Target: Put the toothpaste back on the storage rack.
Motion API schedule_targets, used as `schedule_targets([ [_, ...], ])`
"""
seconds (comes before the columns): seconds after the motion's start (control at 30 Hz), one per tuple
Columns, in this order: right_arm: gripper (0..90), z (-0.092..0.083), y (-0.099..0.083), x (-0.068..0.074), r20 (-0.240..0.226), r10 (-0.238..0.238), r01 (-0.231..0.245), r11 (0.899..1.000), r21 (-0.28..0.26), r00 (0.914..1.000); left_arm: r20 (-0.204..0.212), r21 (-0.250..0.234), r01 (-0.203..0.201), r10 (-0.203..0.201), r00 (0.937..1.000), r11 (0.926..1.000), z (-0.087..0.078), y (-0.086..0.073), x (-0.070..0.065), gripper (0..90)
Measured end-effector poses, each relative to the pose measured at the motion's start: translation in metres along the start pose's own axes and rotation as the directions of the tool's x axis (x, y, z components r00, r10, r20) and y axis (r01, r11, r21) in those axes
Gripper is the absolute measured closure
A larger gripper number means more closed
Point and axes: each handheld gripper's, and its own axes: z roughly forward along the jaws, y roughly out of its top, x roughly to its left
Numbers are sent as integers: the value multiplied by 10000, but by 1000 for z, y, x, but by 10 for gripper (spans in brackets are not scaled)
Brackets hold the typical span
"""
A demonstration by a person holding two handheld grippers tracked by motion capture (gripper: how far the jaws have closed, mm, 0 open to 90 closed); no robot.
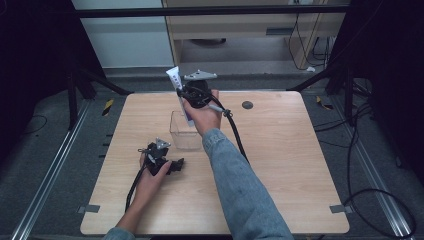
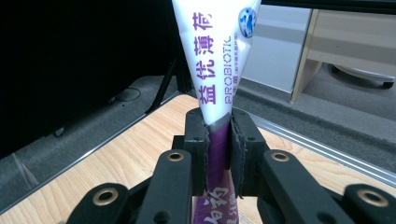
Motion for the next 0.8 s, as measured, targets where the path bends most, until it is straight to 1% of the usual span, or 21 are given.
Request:
schedule_targets([
  [0.13,787,2,-1,3,-63,-56,56,10000,14,10000,1,-4,2,-2,10000,10000,0,0,0,0],
  [0.3,787,3,-4,8,-67,-245,245,9997,83,9997,0,-4,-1,1,10000,10000,0,0,0,0],
  [0.43,787,6,-6,10,-133,-250,249,9997,-41,9996,-1,-8,1,-1,10000,10000,0,0,0,0],
  [0.47,787,8,-8,12,-131,-369,370,9993,25,9992,0,-6,0,0,10000,10000,0,0,0,0],
  [0.7,787,12,-14,16,-199,-315,317,9995,94,9993,1,-5,-2,2,10000,10000,0,0,0,0],
  [0.8,787,14,-17,17,-263,-371,375,9992,140,9990,0,-10,5,-5,10000,10000,0,0,0,0],
])
